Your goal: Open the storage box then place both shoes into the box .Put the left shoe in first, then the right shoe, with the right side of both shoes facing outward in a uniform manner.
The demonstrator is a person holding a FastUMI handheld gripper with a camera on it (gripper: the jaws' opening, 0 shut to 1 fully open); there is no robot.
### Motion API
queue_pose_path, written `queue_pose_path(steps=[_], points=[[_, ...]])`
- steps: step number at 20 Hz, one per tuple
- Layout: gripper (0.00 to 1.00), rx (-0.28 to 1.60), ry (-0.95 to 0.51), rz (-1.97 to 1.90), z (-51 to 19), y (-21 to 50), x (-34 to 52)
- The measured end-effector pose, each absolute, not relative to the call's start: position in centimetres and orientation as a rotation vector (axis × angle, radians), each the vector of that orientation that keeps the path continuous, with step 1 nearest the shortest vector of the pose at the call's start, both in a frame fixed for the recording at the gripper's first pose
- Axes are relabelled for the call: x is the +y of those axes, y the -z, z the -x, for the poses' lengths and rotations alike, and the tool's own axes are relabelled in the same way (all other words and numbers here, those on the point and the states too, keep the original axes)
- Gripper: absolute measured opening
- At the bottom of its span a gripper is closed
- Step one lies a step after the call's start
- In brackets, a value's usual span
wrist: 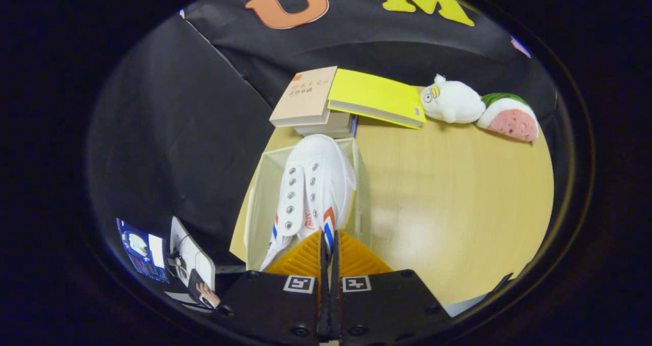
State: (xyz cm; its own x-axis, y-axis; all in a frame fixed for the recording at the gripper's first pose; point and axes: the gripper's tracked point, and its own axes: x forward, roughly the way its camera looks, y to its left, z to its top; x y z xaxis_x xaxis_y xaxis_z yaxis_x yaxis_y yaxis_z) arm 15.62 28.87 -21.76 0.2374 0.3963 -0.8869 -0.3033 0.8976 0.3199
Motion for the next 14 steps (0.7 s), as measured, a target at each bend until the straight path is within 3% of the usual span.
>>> queue_pose_path(steps=[10, 12, 13, 14], points=[[0.06, 1.217, -0.361, -0.087, -18.0, 26.3, 31.1], [0.08, 1.180, -0.405, -0.144, -18.3, 26.1, 32.3], [0.26, 1.151, -0.416, -0.167, -18.4, 25.5, 32.4], [0.36, 1.130, -0.412, -0.182, -18.6, 24.8, 32.2]])
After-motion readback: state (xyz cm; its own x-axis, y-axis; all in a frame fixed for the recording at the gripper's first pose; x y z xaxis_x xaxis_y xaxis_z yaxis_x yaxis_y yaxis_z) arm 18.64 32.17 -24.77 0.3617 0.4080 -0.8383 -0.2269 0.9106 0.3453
